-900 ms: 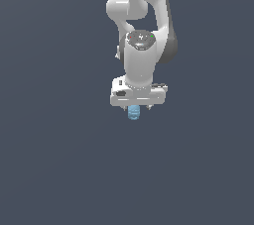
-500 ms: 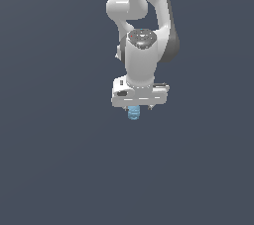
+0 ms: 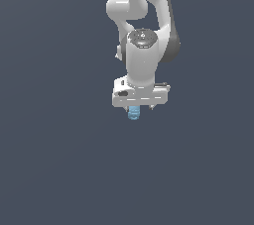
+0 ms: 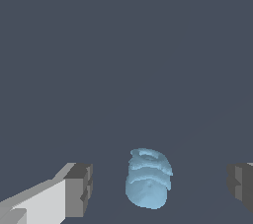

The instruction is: Pick up the object and move it to a goal position.

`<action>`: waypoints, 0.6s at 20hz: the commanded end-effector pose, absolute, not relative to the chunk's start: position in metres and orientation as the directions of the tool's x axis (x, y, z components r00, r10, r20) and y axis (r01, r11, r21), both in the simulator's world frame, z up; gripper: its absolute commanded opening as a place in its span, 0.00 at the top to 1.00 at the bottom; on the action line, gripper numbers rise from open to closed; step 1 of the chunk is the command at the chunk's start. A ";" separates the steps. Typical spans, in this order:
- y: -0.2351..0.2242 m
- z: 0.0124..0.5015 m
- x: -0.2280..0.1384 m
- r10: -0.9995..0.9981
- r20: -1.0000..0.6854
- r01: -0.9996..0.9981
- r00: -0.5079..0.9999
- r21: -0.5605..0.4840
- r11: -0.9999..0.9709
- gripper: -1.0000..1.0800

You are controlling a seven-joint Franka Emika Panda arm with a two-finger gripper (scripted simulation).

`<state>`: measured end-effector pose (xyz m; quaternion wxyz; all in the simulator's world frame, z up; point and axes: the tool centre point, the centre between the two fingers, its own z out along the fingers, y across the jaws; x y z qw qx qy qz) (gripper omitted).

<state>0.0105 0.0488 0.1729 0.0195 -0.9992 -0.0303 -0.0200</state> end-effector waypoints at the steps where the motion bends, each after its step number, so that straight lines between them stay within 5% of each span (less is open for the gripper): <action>1: 0.048 0.166 0.006 0.050 0.037 0.052 0.998 -0.036 -0.998 0.04; 12: 0.040 0.110 -0.039 -0.040 0.010 -0.040 0.999 -0.011 -0.999 0.04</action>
